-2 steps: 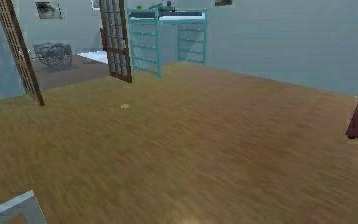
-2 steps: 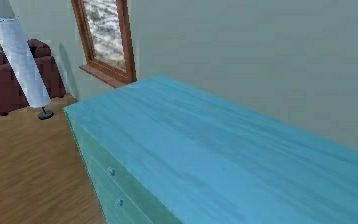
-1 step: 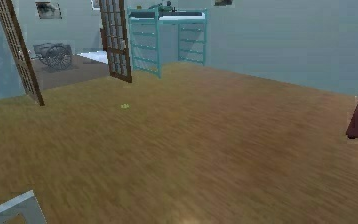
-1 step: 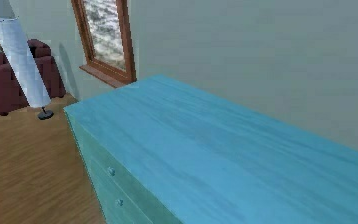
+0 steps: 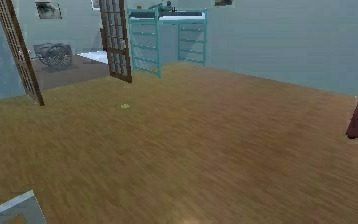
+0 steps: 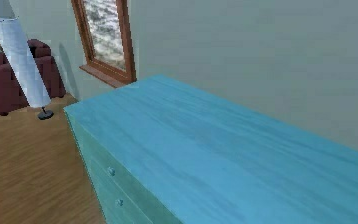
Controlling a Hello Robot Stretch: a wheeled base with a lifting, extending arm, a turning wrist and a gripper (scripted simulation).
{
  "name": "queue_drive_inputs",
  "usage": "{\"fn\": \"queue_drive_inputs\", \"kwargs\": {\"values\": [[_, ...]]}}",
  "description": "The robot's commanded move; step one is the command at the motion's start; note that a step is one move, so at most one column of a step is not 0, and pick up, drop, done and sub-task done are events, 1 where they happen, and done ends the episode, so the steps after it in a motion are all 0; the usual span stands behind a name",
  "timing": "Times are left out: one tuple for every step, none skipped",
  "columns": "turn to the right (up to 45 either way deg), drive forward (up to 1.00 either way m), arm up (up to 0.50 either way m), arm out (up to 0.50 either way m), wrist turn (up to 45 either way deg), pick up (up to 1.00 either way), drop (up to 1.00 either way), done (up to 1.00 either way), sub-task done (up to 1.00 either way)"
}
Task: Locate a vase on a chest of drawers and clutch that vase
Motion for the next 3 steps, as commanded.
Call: {"fn": "queue_drive_inputs", "kwargs": {"values": [[45.0,0.00,0.00,0.00,0.0,0.00,0.00,0.00,0.00],[42.0,0.00,0.00,0.00,0.0,0.00,0.00,0.00,0.00],[45.0,0.00,0.00,0.00,0.0,0.00,0.00,0.00,0.00]]}}
